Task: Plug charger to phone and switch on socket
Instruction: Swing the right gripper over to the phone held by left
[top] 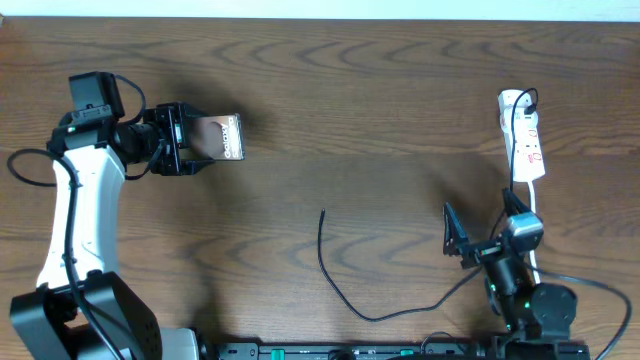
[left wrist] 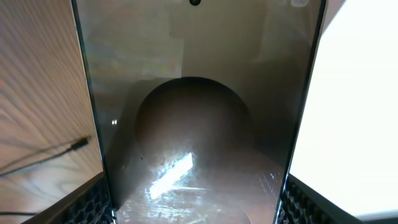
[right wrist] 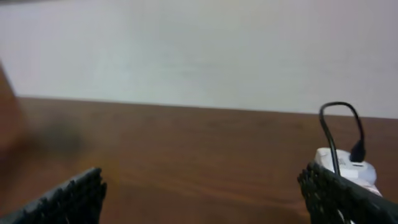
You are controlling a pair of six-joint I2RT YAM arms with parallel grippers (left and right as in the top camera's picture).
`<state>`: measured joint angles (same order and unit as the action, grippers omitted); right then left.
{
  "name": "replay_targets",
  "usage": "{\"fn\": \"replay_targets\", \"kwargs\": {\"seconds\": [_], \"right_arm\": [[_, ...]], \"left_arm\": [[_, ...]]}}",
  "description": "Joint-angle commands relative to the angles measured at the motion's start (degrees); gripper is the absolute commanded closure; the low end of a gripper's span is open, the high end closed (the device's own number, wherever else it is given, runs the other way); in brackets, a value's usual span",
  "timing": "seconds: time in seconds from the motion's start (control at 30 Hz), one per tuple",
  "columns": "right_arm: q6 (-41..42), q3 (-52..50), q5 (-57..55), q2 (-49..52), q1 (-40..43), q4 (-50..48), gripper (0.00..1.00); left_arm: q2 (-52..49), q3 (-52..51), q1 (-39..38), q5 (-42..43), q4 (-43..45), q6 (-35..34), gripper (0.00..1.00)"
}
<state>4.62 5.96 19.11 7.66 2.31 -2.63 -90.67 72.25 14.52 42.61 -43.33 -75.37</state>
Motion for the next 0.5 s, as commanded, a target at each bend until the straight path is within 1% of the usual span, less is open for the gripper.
{"fn": "replay_targets", "kwargs": {"seconds": [0.0,0.1,0.2,0.3,0.37,0.4,0.47], "right_arm": [[0.5,10.5,5.4,9.4,-0.5,0.4,0.01],[0.5,21.3,11.8,22.7,-0.5,3.3,0.01],[2.5,34.2,20.9,38.4,-0.5,9.3,0.01],[6.0,46.4,34.0,53.7,-0.5,13.6,0.01],[6.9,52.5,46.1,62.5,-0.6,12.3,0.01],[7.8,55.4,53.2,67.3,-0.7,10.0,0.01],[10.3,59.1,61.7,74.4,-0.7,4.4,0.01]], "left_arm": [[0.1,1.0,0.2,-1.7,0.1,1.0,0.93],[0.1,1.0,0.2,-2.0,0.0,1.0,0.93],[0.1,1.0,0.2,-3.9,-0.8,1.0,0.93],[0.1,1.0,0.1,-5.0,-1.8,1.0,0.93],[0.1,1.0,0.1,-5.0,-2.2,1.0,0.93],[0.1,1.0,0.1,-5.2,-2.4,1.0,0.93],[0.1,1.0,0.1,-6.1,-3.1,0.9,0.93]]}}
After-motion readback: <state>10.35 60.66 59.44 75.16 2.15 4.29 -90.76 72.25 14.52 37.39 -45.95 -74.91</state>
